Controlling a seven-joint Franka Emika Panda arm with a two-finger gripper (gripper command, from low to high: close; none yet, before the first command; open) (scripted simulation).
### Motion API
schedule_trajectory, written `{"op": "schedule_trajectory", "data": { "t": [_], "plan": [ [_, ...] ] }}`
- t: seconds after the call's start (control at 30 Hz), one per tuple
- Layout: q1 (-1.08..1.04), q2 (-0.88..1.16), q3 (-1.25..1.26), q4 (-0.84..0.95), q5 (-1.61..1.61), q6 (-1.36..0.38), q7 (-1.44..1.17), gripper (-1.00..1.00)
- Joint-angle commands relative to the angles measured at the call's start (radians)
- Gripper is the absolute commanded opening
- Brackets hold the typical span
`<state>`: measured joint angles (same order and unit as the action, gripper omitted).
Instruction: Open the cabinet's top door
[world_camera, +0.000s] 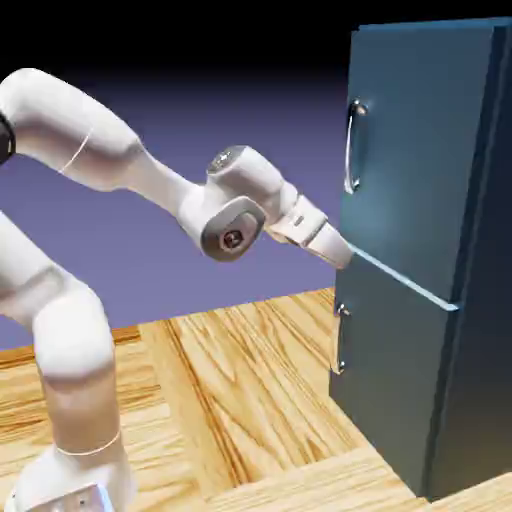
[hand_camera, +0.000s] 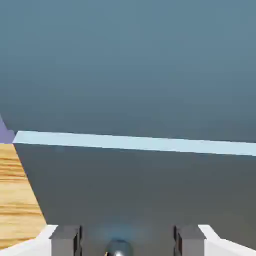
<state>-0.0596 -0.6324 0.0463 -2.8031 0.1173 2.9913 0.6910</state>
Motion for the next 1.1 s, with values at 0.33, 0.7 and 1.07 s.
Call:
{"op": "schedule_trajectory", "data": {
  "t": [0.33, 0.7, 1.07],
  "plan": [
    [-0.292, -0.255, 0.189, 0.028, 0.479, -0.186, -0.204, 0.00],
    [-0.584, -0.509, 0.378, 0.056, 0.957, -0.373, -0.408, 0.00],
    [-0.876, -0.763, 0.567, 0.085, 1.435, -0.559, -0.612, 0.00]
  ]
}}
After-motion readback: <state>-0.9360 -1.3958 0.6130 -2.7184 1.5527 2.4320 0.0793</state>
